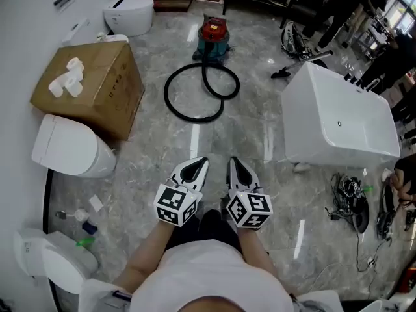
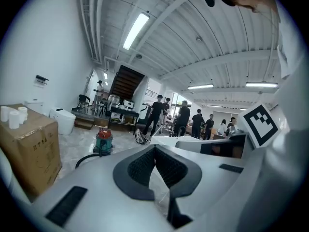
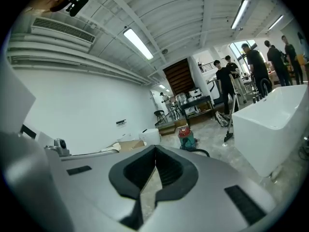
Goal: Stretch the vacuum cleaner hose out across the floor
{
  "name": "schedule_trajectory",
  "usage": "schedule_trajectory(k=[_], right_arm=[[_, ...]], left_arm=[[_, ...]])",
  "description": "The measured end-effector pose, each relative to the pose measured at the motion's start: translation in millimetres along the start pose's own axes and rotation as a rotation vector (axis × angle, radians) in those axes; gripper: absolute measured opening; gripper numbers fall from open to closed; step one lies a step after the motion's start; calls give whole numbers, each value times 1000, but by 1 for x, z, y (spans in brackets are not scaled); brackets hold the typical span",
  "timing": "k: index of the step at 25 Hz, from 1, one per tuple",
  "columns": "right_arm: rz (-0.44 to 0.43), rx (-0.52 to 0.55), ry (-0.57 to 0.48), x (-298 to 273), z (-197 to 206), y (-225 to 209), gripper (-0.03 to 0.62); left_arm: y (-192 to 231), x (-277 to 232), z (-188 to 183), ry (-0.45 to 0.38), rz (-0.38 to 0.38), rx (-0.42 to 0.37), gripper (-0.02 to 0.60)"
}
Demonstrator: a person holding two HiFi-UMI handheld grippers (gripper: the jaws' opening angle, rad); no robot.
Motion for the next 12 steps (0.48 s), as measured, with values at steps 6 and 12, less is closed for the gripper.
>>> schedule_trajectory(k=[6, 12], right_arm=[[-2, -11, -4, -2, 0, -1, 14], [3, 21, -2, -11, 0, 17, 15]], left_arm=[[5, 7, 3, 3, -1, 39, 8], [20, 17, -7, -33, 11, 43, 8]])
Point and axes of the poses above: the fingertips, and each gripper's own axes: x backward along the fingers, y to its left, z out of its underside, the point moved 6 cm from there along x, backward along the fingers, and after that the axes turned 2 degrees about -z, right-handed, at the moved point
